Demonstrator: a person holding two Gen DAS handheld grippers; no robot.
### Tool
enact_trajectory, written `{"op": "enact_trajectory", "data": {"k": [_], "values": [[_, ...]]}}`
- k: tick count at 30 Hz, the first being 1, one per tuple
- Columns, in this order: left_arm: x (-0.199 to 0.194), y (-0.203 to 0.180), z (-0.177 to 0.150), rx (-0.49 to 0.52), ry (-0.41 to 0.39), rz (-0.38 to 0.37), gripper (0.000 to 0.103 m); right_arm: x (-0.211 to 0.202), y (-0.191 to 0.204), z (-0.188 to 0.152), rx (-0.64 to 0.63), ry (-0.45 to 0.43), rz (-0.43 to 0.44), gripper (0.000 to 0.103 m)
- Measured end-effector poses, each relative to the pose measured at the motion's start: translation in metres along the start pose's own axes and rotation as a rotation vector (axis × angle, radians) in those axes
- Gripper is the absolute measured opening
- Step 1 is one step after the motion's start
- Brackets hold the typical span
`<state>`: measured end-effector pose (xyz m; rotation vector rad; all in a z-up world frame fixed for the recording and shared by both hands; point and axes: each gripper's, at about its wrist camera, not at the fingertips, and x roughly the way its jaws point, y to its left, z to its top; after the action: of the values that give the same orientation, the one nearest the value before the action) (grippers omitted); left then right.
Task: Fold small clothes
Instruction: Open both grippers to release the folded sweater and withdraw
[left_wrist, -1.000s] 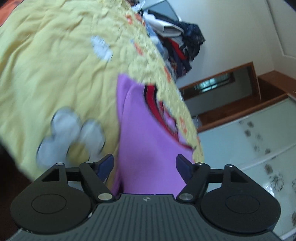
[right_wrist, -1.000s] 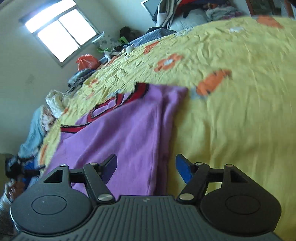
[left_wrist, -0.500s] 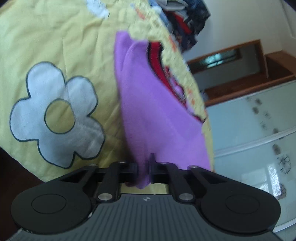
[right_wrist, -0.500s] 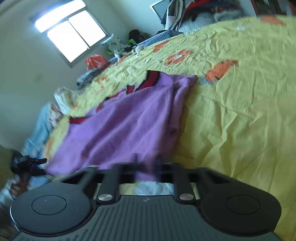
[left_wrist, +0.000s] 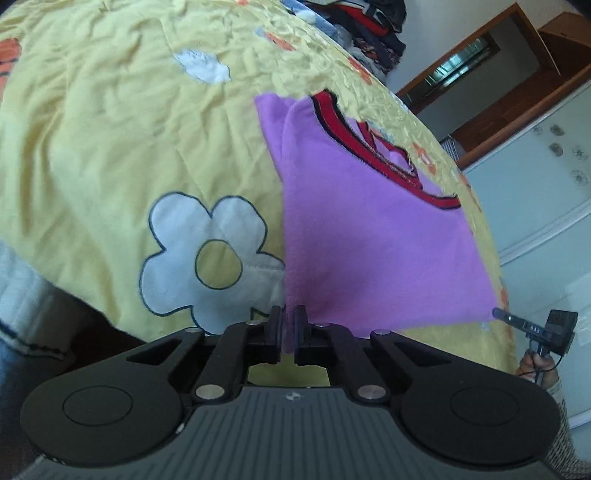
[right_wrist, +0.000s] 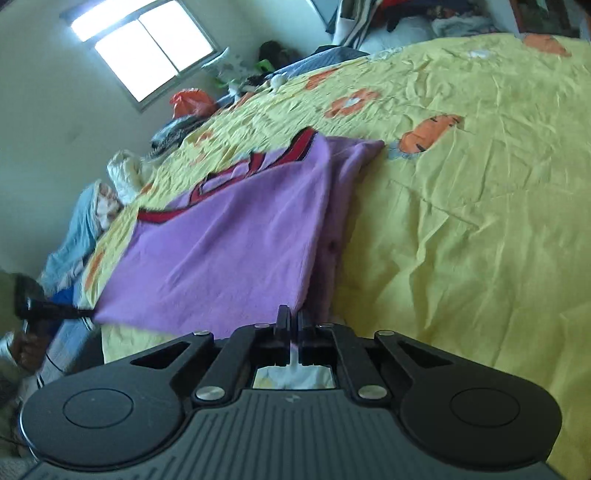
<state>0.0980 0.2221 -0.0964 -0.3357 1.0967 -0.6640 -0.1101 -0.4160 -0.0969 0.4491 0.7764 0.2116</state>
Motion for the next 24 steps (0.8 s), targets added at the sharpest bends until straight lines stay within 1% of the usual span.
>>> {"op": "enact_trajectory", "data": {"k": [1, 2, 3, 4, 5, 6, 7, 8, 9, 11, 12, 13, 15, 16, 18, 19, 20, 21, 22, 23, 24], "values": [[-0.007, -0.01, 0.001, 0.035, -0.019, -0.003, 0.004, -0.007, 0.007, 0.004, -0.013, -0.026, -0.046, 0.015], [-0.013, -0.023, 0.003, 0.076, -0.044, 0.009, 0.008, -0.013, 0.016, 0.007, -0.047, -0.067, -0.091, 0.037], [-0.016, -0.037, 0.005, 0.108, -0.06, 0.013, 0.014, -0.019, 0.028, 0.01, -0.102, -0.103, -0.132, 0.063], [-0.015, -0.05, 0.009, 0.125, -0.067, -0.017, 0.039, -0.021, 0.039, 0.013, -0.155, -0.131, -0.151, 0.073], [-0.011, -0.062, 0.013, 0.129, -0.073, -0.054, 0.071, -0.019, 0.049, 0.017, -0.19, -0.15, -0.138, 0.079], [-0.002, -0.075, 0.017, 0.137, -0.084, -0.068, 0.082, -0.011, 0.057, 0.023, -0.21, -0.145, -0.113, 0.077], [0.011, -0.087, 0.021, 0.152, -0.091, -0.065, 0.088, 0.001, 0.066, 0.029, -0.227, -0.143, -0.123, 0.077], [0.027, -0.099, 0.029, 0.178, -0.09, -0.053, 0.084, 0.017, 0.078, 0.037, -0.255, -0.143, -0.171, 0.077], [0.044, -0.109, 0.035, 0.202, -0.094, -0.027, 0.083, 0.035, 0.088, 0.046, -0.3, -0.132, -0.219, 0.077], [0.078, -0.121, 0.049, 0.222, -0.103, 0.037, 0.083, 0.073, 0.105, 0.064, -0.403, -0.125, -0.272, 0.077], [0.093, -0.124, 0.06, 0.231, -0.115, 0.08, 0.083, 0.091, 0.106, 0.074, -0.407, -0.117, -0.285, 0.077], [0.104, -0.123, 0.07, 0.22, -0.132, 0.118, 0.083, 0.108, 0.104, 0.087, -0.388, -0.113, -0.291, 0.077], [0.118, -0.116, 0.089, 0.178, -0.184, 0.155, 0.083, 0.132, 0.095, 0.11, -0.329, -0.126, -0.299, 0.076], [0.121, -0.112, 0.096, 0.165, -0.217, 0.178, 0.083, 0.143, 0.089, 0.12, -0.314, -0.117, -0.327, 0.076], [0.124, -0.1, 0.109, 0.13, -0.231, 0.198, 0.085, 0.16, 0.078, 0.132, -0.355, -0.134, -0.413, 0.076], [0.124, -0.093, 0.114, 0.101, -0.234, 0.215, 0.085, 0.168, 0.071, 0.137, -0.373, -0.116, -0.412, 0.076], [0.126, -0.086, 0.118, 0.085, -0.232, 0.218, 0.085, 0.174, 0.062, 0.141, -0.369, -0.088, -0.385, 0.076], [0.128, -0.081, 0.122, 0.084, -0.231, 0.223, 0.085, 0.18, 0.054, 0.143, -0.354, -0.056, -0.343, 0.061], [0.132, -0.075, 0.124, 0.083, -0.233, 0.243, 0.079, 0.184, 0.049, 0.143, -0.343, -0.034, -0.302, 0.038], [0.135, -0.073, 0.124, 0.096, -0.237, 0.266, 0.071, 0.185, 0.049, 0.14, -0.353, -0.039, -0.291, 0.004], [0.138, -0.076, 0.125, 0.14, -0.252, 0.31, 0.067, 0.184, 0.052, 0.137, -0.378, -0.061, -0.29, 0.004]]}}
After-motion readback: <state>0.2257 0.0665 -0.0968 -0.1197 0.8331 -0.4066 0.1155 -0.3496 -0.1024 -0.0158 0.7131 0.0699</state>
